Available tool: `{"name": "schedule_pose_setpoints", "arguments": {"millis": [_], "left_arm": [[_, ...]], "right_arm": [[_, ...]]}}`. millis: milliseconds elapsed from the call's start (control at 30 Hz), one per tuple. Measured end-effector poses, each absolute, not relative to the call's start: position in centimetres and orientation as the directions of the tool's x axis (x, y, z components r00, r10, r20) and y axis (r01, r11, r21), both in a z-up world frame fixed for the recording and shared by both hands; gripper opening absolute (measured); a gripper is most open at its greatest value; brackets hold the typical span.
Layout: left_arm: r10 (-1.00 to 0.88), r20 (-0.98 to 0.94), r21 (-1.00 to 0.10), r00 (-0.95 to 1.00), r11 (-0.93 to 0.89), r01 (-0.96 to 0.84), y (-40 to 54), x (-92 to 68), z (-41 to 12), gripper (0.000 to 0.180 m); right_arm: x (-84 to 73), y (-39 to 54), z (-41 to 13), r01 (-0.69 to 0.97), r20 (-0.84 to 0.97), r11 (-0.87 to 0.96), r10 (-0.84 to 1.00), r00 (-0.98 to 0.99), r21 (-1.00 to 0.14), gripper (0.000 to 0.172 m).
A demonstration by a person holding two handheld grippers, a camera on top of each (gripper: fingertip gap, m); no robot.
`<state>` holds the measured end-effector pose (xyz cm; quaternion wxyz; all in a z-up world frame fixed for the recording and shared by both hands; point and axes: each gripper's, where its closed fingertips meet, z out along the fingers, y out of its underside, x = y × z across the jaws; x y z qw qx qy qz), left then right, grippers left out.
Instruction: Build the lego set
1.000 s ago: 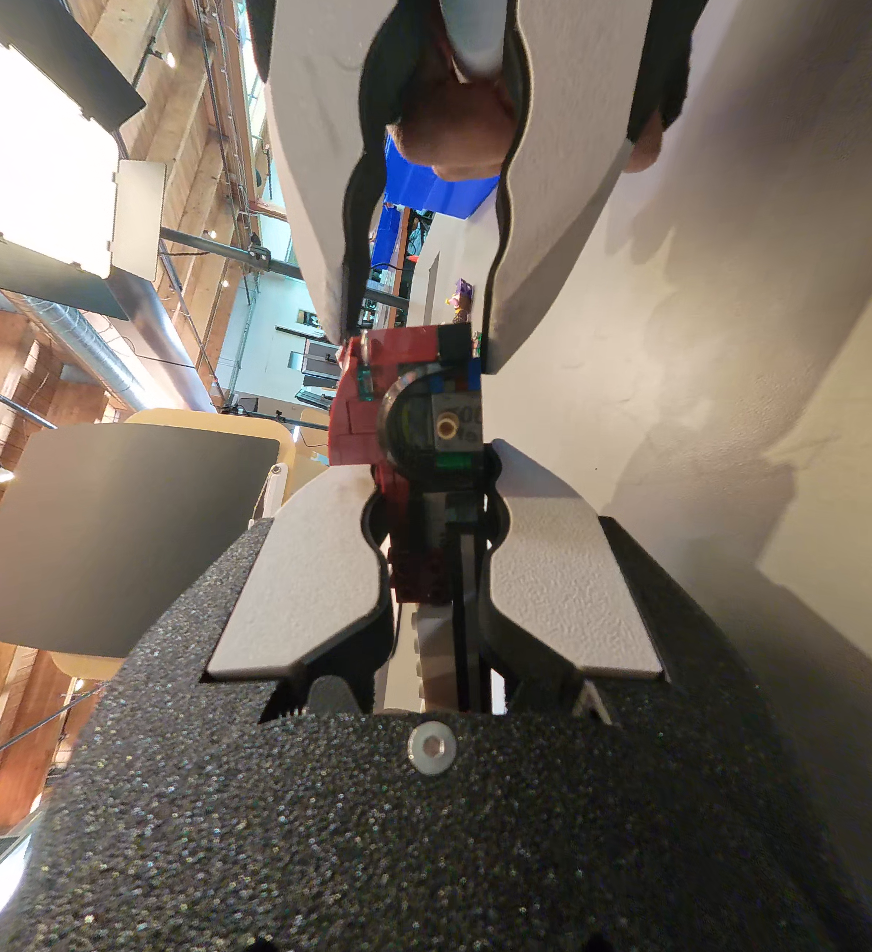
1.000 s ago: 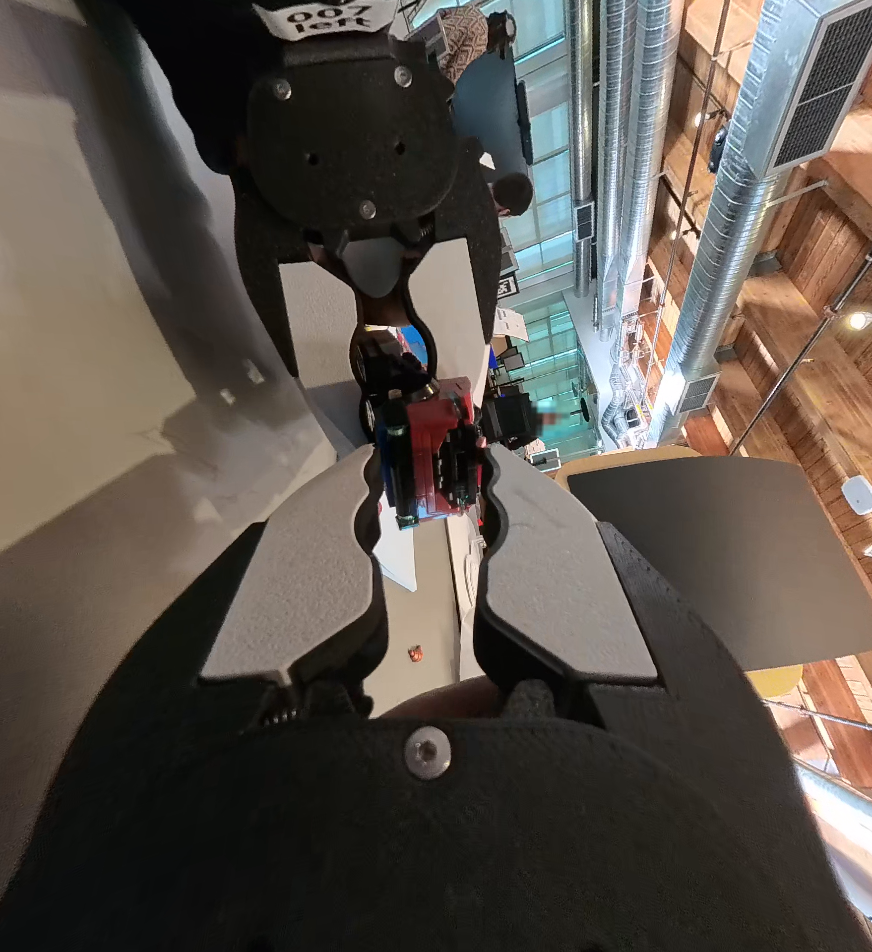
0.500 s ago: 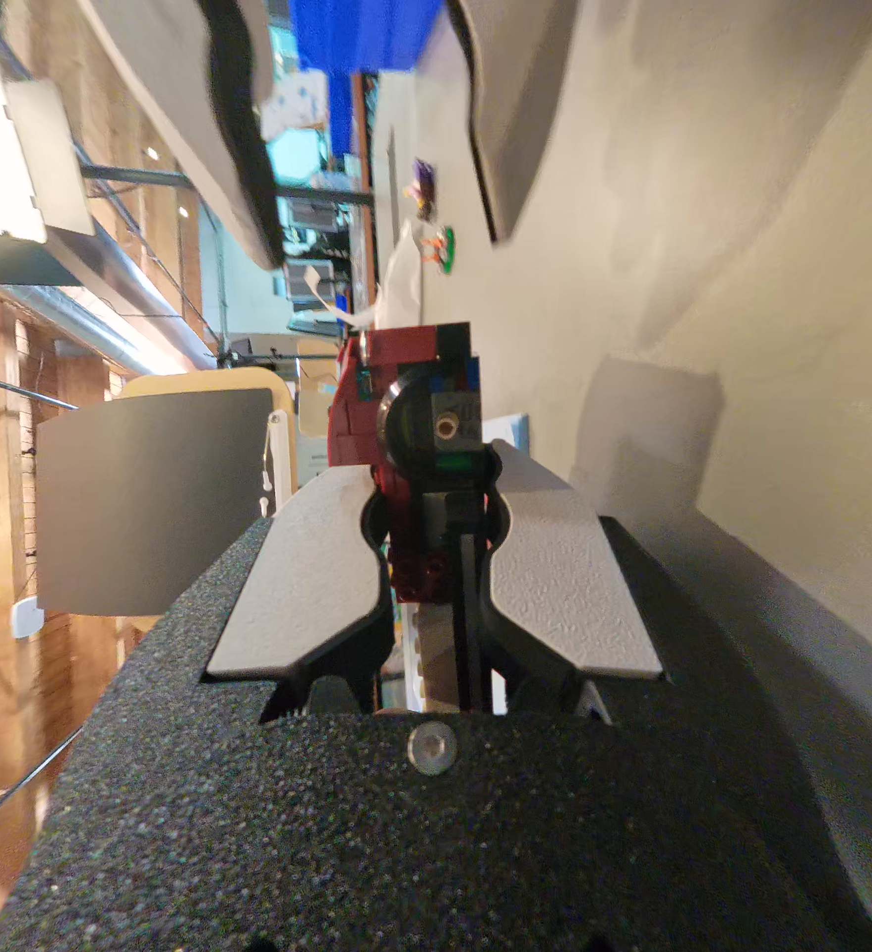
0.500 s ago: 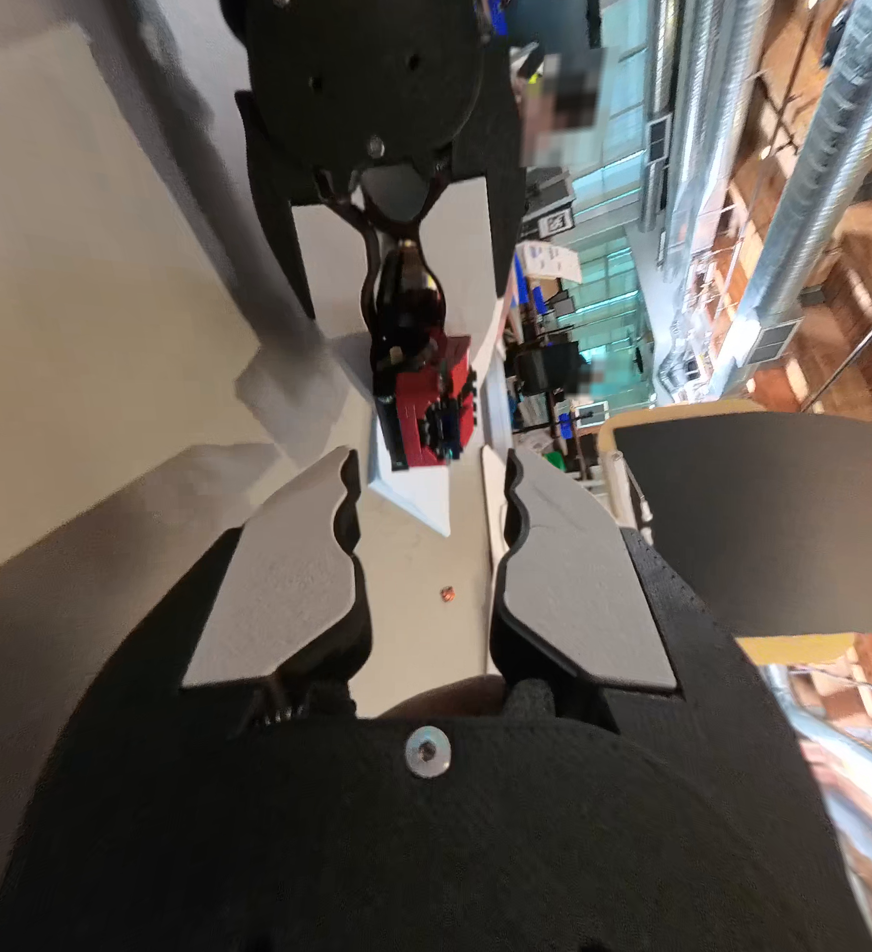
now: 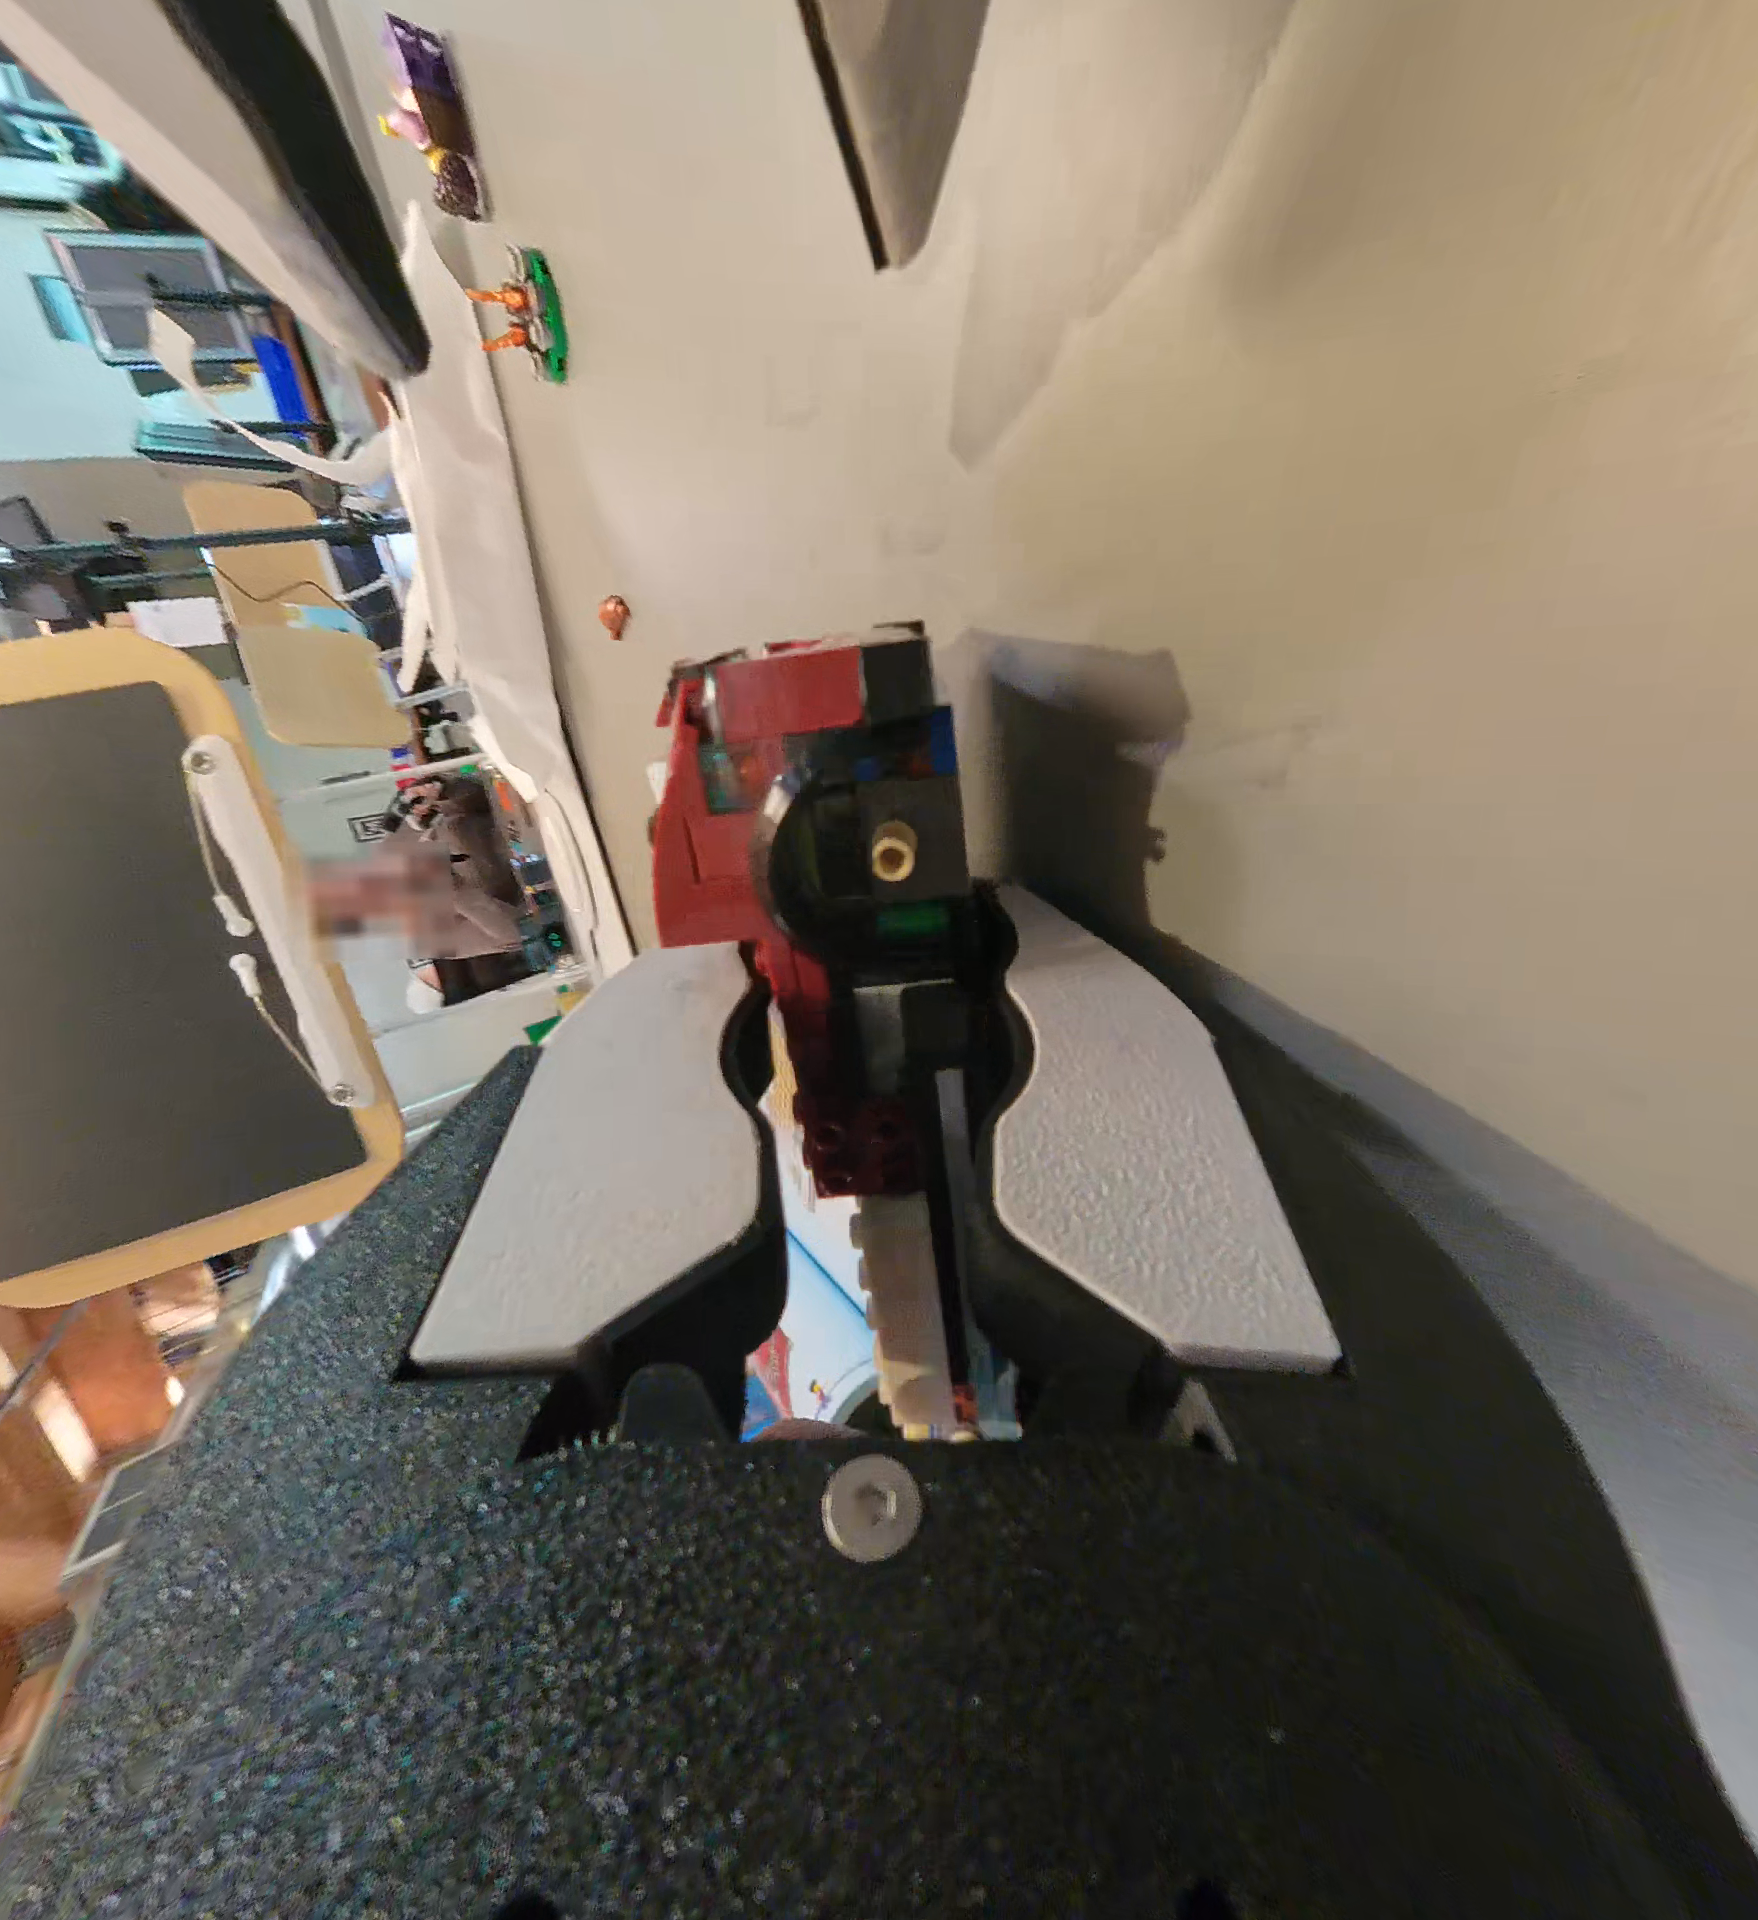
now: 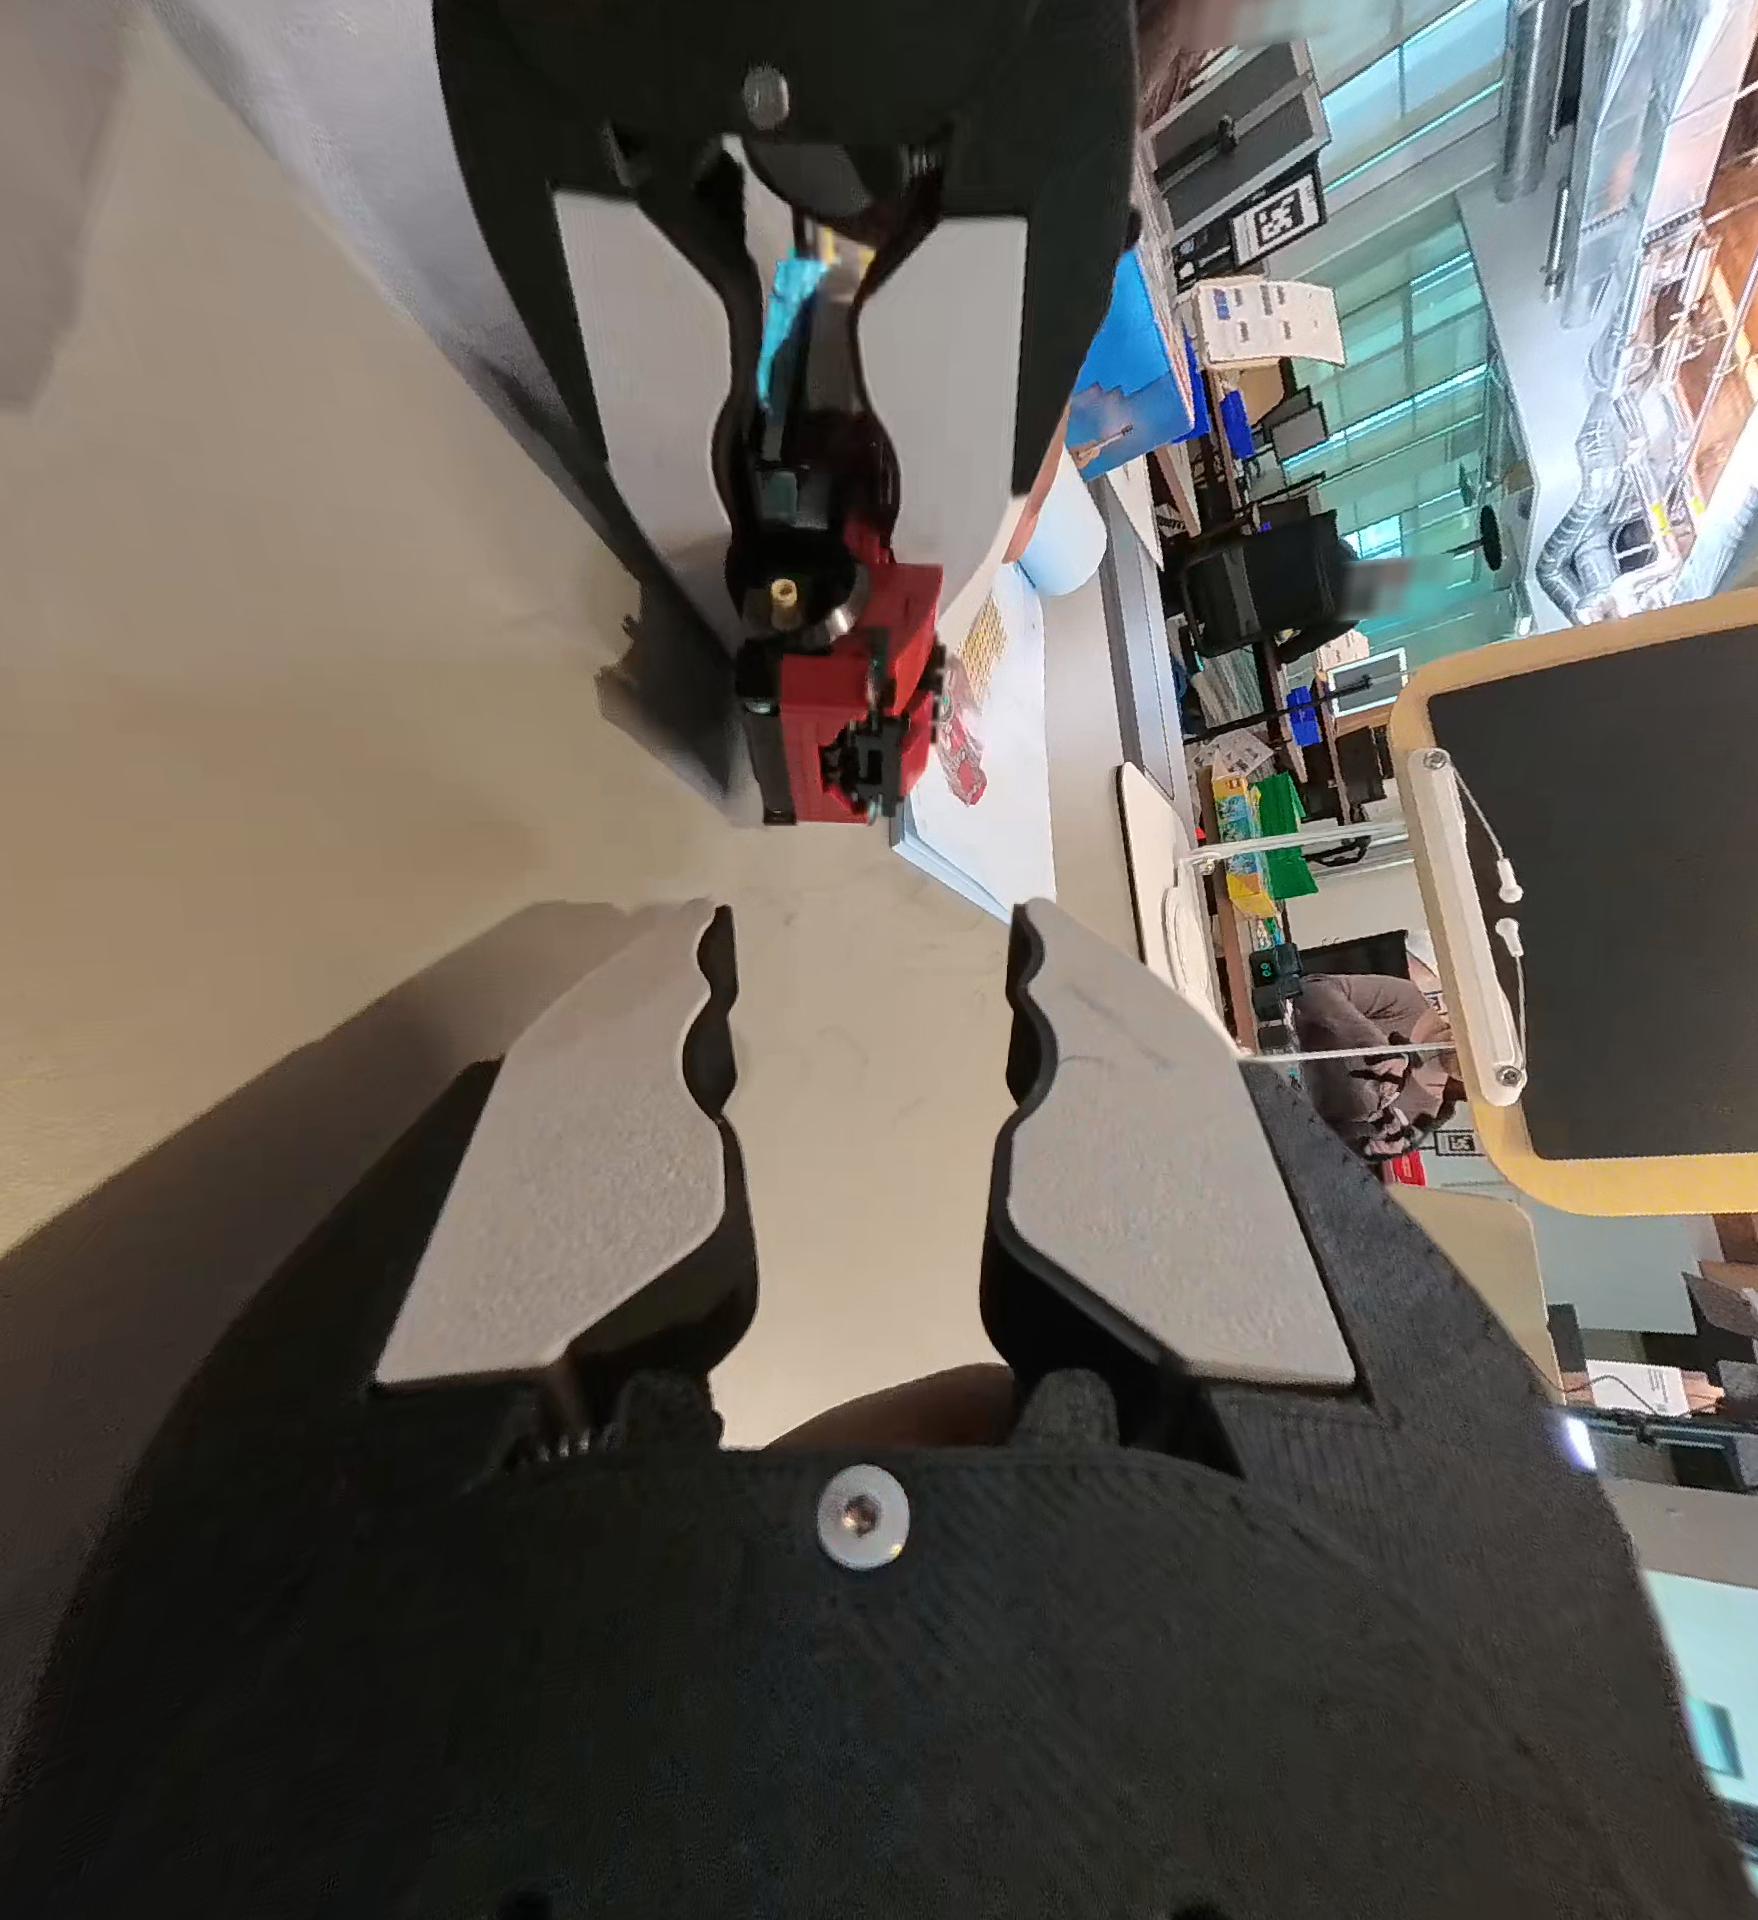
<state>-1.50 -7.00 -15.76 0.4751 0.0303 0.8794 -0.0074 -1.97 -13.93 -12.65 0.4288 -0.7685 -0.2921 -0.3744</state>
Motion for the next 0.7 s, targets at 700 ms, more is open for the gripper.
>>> {"name": "schedule_pose_setpoints", "arguments": {"millis": [700], "left_arm": [[-0.275, -0.344, -0.498, -0.898, 0.864, -0.074, -7.8, -6.4, -14.6, 0.081]], "right_arm": [[0.0, -14.2, -14.7, 0.739, 0.852, -0.586, 0.150, 0.501, -0.332, 0.044]]}}
